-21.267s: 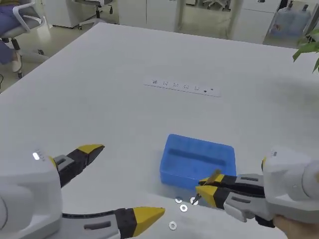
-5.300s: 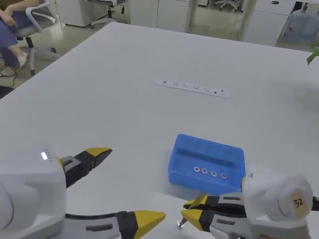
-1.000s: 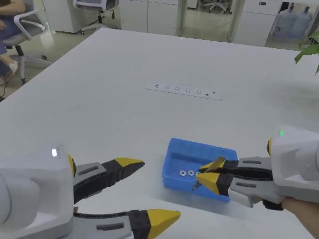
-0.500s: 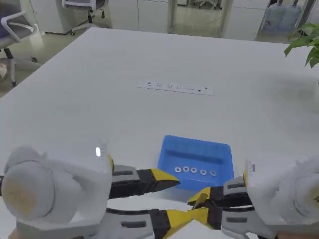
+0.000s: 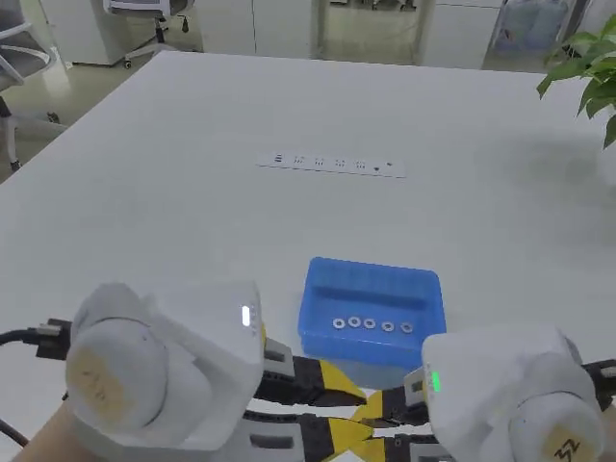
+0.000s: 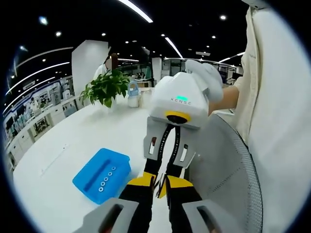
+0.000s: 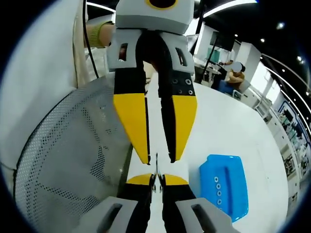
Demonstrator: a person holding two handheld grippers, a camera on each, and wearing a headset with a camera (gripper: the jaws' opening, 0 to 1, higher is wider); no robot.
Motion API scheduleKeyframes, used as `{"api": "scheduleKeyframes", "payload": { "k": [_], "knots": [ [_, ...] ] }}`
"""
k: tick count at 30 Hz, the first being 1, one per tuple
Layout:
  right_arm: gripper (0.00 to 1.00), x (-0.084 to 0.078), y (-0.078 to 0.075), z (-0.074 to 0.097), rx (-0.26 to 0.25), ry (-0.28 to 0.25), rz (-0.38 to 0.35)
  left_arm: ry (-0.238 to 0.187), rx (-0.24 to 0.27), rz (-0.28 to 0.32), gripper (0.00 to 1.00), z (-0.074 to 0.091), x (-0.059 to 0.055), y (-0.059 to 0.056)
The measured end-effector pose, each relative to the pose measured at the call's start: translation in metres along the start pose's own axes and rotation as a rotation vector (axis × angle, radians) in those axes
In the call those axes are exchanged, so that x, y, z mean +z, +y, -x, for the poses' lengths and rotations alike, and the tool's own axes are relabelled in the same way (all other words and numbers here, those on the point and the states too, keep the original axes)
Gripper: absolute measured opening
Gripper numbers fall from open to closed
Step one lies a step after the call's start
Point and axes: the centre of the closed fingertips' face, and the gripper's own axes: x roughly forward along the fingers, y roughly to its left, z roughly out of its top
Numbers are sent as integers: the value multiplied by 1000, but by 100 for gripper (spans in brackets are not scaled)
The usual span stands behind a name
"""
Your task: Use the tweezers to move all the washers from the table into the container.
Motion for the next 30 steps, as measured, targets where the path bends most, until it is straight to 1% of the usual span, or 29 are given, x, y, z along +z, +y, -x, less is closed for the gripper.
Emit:
{"api": "scheduleKeyframes", "payload": {
  "k": [2,6,8,9,11,15,18,22,24,26,28,30],
  "knots": [
    [3,0,-1,0,-3,-1,0,14,-2,-12,3,-1,-1,0],
    [3,1,-1,1,-3,6,7,24,-4,-29,0,-4,0,0],
    [3,0,0,0,-3,9,12,38,-10,-40,0,-6,-1,-1],
    [3,-1,0,0,0,12,10,58,-11,-51,0,-6,-3,-1],
    [3,-4,0,0,-2,19,9,80,-5,-69,0,-8,-5,2],
    [3,-9,-1,0,-8,27,-4,95,-4,-78,0,-9,-7,3],
    [3,-18,-2,0,-16,52,-14,134,-5,-91,0,-12,-15,7],
    [3,-29,-4,0,-21,79,-32,165,-21,-104,0,-21,-21,10],
    [3,-34,-5,-1,-21,85,-40,178,-31,-114,0,-25,-23,12],
    [3,-37,-6,-2,-22,89,-49,179,-35,-120,0,-29,-23,13],
    [4,-42,-8,-3,-25,96,-58,182,-45,-142,0,-34,-24,13],
    [4,-47,-11,-4,-26,96,-72,202,-50,-157,0,-38,-28,15]
  ]
}}
